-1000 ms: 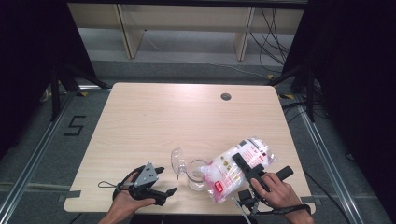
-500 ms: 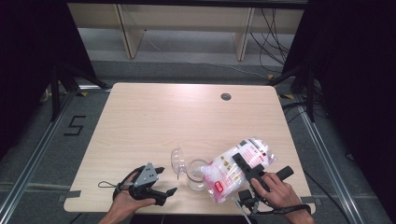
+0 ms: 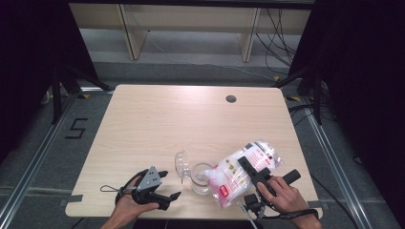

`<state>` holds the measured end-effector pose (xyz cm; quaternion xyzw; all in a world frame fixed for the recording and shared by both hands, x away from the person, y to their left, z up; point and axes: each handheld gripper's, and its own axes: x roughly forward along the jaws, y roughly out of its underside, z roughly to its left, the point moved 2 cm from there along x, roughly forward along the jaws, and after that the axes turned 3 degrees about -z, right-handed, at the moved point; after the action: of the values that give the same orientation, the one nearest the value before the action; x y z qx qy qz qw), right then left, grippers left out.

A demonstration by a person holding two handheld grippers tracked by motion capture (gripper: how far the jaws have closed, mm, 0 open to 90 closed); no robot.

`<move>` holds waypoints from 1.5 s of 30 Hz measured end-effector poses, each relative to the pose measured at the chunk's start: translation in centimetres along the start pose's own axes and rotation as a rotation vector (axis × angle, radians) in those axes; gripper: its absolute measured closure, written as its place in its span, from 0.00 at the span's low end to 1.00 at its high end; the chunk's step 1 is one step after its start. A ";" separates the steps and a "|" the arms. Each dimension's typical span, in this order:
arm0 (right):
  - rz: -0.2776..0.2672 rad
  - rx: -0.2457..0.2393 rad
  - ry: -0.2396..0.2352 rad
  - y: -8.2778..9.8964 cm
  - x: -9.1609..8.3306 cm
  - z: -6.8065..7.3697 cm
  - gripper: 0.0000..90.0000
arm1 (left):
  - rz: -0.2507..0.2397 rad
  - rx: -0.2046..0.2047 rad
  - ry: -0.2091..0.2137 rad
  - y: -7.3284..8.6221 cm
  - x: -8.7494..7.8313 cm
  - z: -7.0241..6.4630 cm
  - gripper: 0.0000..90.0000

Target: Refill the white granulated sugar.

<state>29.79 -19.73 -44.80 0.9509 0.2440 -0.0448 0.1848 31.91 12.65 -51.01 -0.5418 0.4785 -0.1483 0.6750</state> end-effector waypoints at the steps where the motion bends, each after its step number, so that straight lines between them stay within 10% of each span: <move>1: -0.001 0.001 0.002 0.0 0.0 0.0 0.61 | 0.001 0.001 0.000 0.0 0.0 0.0 0.17; 45: 0.000 -0.004 -0.007 -0.1 -0.1 -0.2 0.62 | 0.006 0.013 0.008 0.0 -0.1 0.1 0.17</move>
<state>29.67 -19.60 -44.69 0.9504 0.2434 -0.0477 0.1876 31.97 12.73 -50.95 -0.5354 0.4817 -0.1516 0.6770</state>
